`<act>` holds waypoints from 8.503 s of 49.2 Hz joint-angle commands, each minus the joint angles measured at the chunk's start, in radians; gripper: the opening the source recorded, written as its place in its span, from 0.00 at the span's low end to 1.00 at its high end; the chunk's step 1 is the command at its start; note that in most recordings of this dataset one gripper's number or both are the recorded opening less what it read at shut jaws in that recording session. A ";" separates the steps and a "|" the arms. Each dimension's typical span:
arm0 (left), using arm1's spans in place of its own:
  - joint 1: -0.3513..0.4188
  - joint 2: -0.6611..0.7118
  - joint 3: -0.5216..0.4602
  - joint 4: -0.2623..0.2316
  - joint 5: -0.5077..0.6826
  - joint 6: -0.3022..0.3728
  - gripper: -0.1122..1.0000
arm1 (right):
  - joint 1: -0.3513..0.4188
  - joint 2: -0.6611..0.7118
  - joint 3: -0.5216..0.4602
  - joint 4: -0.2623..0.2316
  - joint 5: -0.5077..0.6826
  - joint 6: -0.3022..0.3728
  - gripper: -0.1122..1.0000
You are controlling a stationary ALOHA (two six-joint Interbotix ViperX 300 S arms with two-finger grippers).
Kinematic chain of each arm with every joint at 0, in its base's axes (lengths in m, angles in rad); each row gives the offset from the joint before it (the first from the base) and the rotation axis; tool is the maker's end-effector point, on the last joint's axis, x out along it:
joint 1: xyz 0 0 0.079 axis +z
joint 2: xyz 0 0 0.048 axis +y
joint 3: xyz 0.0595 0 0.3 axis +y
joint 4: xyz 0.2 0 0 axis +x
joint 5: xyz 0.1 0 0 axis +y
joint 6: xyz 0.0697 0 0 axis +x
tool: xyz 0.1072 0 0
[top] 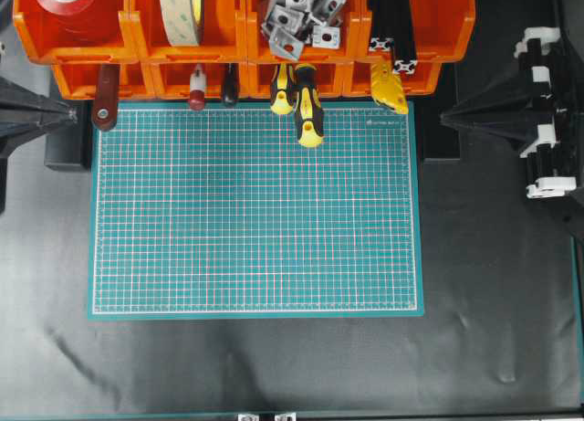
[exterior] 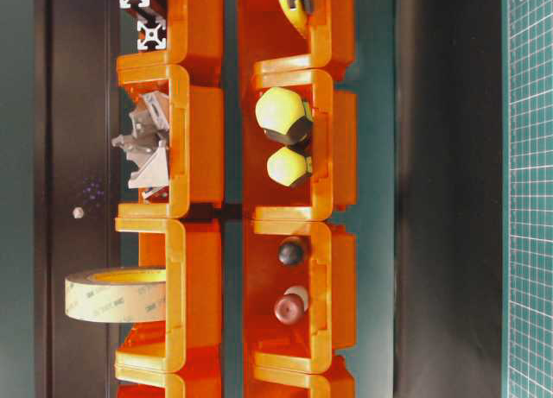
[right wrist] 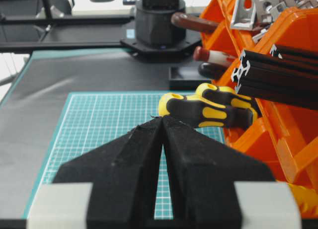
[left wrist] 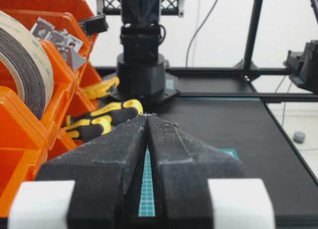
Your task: Pick red screwdriver from container rack with left arm.
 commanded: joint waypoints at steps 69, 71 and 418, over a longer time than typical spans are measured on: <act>-0.411 0.675 -0.838 0.807 1.454 -0.385 0.10 | 0.011 0.009 -0.040 0.031 0.012 0.115 0.10; -0.431 0.703 -0.839 0.848 1.474 -0.414 0.10 | 0.011 0.008 -0.038 0.031 0.012 0.115 0.10; -0.483 0.179 -0.241 0.991 0.721 -1.181 0.77 | -0.011 -0.252 -0.034 0.035 0.466 0.397 0.10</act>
